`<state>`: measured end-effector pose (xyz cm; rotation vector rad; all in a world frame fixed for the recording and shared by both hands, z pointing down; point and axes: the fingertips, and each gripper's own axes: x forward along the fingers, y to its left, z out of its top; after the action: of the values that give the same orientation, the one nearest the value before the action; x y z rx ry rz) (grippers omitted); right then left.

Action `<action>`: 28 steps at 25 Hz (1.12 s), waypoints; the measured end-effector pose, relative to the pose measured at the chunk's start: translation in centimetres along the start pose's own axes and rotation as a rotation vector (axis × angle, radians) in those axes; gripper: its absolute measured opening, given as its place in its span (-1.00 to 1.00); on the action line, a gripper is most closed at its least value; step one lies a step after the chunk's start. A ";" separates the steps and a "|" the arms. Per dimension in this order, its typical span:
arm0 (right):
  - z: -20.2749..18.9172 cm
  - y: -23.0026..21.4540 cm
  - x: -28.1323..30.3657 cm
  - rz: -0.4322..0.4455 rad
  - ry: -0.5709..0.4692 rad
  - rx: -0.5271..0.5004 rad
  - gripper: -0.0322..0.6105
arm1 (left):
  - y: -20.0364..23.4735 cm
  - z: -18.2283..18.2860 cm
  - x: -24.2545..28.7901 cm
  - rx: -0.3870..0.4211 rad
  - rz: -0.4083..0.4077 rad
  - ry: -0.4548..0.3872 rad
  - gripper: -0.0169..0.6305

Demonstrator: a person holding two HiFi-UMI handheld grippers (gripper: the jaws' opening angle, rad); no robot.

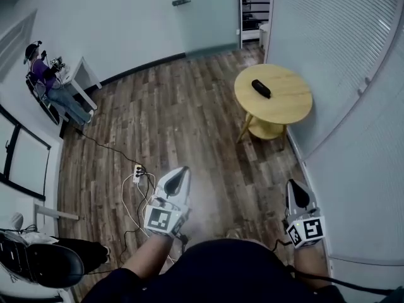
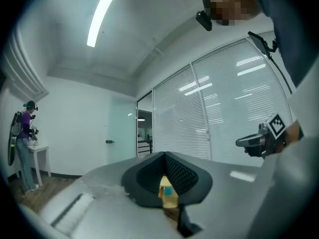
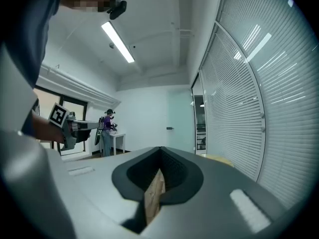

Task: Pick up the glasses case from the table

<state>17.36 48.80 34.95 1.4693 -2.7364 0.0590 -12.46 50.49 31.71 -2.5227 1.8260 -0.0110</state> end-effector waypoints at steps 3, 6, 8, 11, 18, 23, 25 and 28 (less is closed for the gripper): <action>0.2 -2.0 0.4 -0.012 -0.033 0.000 -0.88 | -0.2 -0.7 2.0 0.006 0.011 -0.001 -0.94; -0.2 -3.9 1.8 -0.048 -0.032 0.017 -0.88 | -0.4 -1.4 4.3 -0.014 0.009 0.010 -0.94; -0.6 -5.0 3.2 -0.058 -0.019 0.041 -0.88 | -0.6 -1.4 6.0 -0.007 -0.018 0.018 -0.94; -0.9 -6.6 6.5 -0.063 -0.007 0.039 -0.88 | 1.0 -1.8 9.4 0.031 -0.034 0.023 -0.94; 0.0 -9.7 17.7 -0.119 0.042 0.028 -0.88 | 9.1 -2.3 20.2 -0.014 -0.053 -0.024 -0.94; 0.3 -12.4 25.5 -0.169 0.072 0.044 -0.88 | 13.2 -2.0 29.4 -0.017 -0.128 -0.036 -0.94; 1.0 -12.8 28.4 -0.179 0.074 0.039 -0.88 | 14.7 -1.9 32.4 -0.012 -0.165 -0.036 -0.94; 2.4 -13.2 32.2 -0.192 0.067 0.022 -0.88 | 16.9 -2.7 36.5 -0.023 -0.205 -0.010 -0.94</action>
<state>10.51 14.60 34.37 1.6951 -2.5379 0.1302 -17.17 10.53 33.61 -2.7077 1.5652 0.0176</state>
